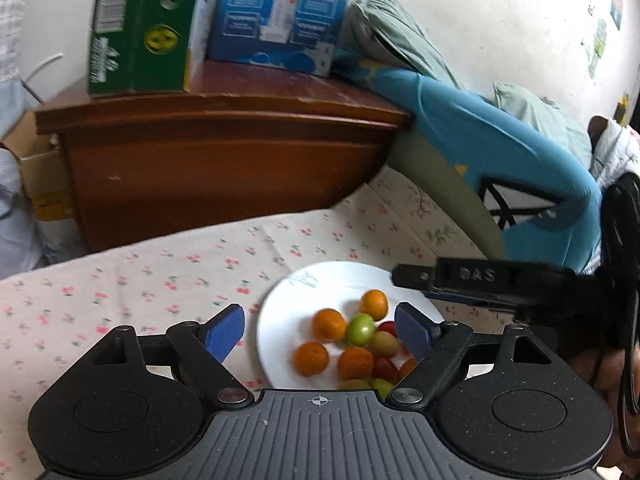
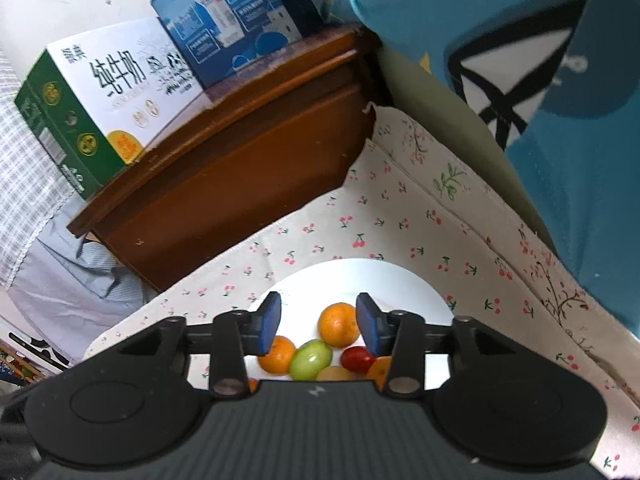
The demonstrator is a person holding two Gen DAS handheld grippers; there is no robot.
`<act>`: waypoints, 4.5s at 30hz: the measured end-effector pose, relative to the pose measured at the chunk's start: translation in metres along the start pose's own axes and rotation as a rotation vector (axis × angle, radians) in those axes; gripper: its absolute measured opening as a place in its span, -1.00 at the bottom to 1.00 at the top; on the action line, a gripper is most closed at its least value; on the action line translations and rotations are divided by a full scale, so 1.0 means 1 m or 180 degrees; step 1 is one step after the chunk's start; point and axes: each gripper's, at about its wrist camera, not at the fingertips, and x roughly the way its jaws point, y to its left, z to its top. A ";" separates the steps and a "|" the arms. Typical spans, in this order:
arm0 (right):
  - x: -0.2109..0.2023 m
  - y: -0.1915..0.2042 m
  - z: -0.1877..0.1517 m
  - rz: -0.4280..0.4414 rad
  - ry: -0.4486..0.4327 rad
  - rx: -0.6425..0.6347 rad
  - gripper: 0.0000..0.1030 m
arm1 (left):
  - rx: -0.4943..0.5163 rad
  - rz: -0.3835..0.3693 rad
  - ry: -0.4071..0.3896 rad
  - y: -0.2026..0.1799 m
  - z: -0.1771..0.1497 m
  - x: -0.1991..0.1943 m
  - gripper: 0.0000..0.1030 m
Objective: Organize fruits
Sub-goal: 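Withdraw both open tools from the plate to the loose fruit, then grasp a brown kiwi with the left tool while the right tool grasps a green plum, then carry the kiwi and green plum over the white plate with both tools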
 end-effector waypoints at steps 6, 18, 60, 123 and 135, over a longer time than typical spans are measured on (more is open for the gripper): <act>-0.020 0.015 -0.004 0.0076 -0.0069 -0.0132 -0.14 | -0.0019 0.0232 0.0024 0.017 0.009 -0.023 0.62; -0.047 0.046 -0.042 0.0254 -0.0011 -0.0386 -0.09 | -0.0008 0.0563 0.0073 0.051 -0.003 -0.056 0.63; 0.004 0.077 -0.127 0.0380 0.0504 -0.0499 -0.30 | -0.0194 0.0946 0.0570 0.077 -0.062 -0.029 0.58; -0.027 0.058 -0.114 0.0410 0.0502 -0.0396 -0.44 | 0.0046 0.0407 0.0360 0.044 -0.068 -0.011 -0.52; -0.053 0.050 -0.076 0.0472 0.0090 -0.0241 -0.44 | 0.0066 0.0266 0.0037 0.033 -0.043 -0.025 -0.52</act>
